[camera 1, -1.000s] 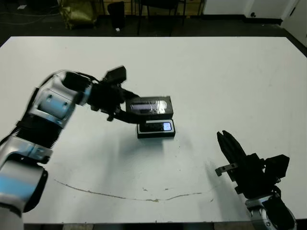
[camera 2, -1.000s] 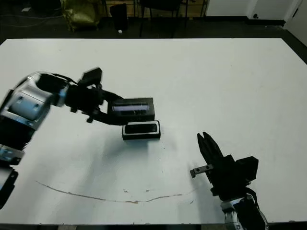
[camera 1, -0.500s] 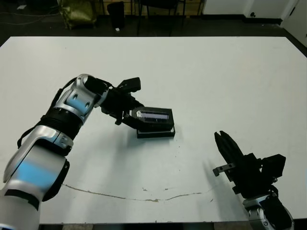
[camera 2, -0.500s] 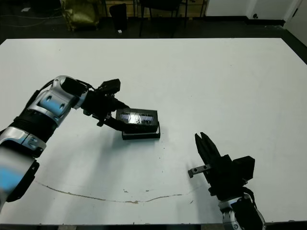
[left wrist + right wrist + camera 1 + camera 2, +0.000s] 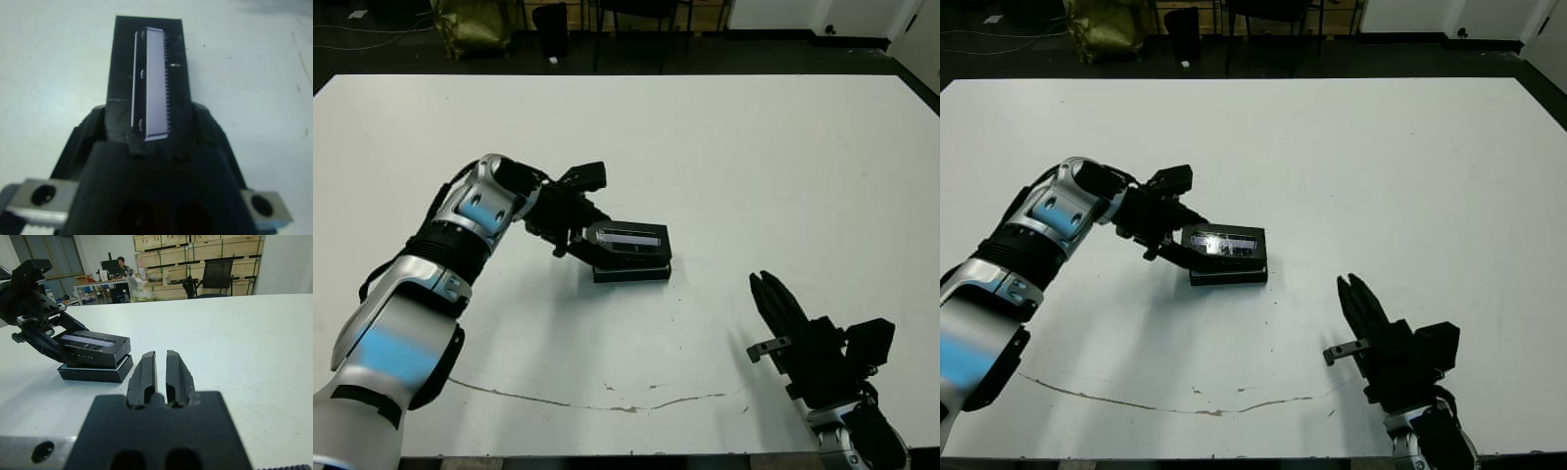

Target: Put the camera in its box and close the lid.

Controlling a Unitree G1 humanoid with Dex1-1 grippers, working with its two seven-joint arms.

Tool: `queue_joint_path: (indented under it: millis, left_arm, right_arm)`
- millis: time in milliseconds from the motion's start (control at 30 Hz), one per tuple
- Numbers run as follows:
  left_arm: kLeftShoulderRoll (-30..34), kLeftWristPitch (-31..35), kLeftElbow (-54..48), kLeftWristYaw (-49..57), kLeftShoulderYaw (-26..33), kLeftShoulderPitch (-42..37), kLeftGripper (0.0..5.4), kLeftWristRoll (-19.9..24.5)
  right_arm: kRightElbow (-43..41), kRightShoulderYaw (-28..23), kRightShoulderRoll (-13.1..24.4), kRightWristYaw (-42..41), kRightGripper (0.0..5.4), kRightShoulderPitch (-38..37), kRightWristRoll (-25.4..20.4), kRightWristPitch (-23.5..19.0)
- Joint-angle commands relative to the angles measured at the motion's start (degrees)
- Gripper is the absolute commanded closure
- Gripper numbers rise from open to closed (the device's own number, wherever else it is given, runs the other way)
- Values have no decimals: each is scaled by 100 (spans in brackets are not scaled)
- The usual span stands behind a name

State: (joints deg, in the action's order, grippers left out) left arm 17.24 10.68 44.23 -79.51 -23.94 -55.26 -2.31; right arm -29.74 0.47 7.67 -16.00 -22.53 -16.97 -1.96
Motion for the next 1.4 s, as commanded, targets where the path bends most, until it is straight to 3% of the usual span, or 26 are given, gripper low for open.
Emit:
queue_joint_path:
  millis: [33, 133, 933, 1033, 1400]
  left_arm:
    - [-17, 45, -4, 44, -34, -6, 284, -133]
    - [-27, 5, -58, 72, -62, 32, 284, -186]
    - [-299, 312, -235, 224, 83, 143, 284, -113]
    - [-324, 203, -243, 201, 139, 166, 284, -46]
    - [-457, 258, -106, 155, 425, 79, 284, 150]
  right_arm:
    - [76, 17, 6, 6, 540, -87, 5, -40]
    - [197, 16, -13, -82, 540, -67, -48, 106]
    - [110, 54, 0, -16, 540, -160, -42, -48]
    - [301, 33, 7, -160, 540, -110, -103, 138]
    - [196, 62, 8, -78, 540, -149, -33, 29]
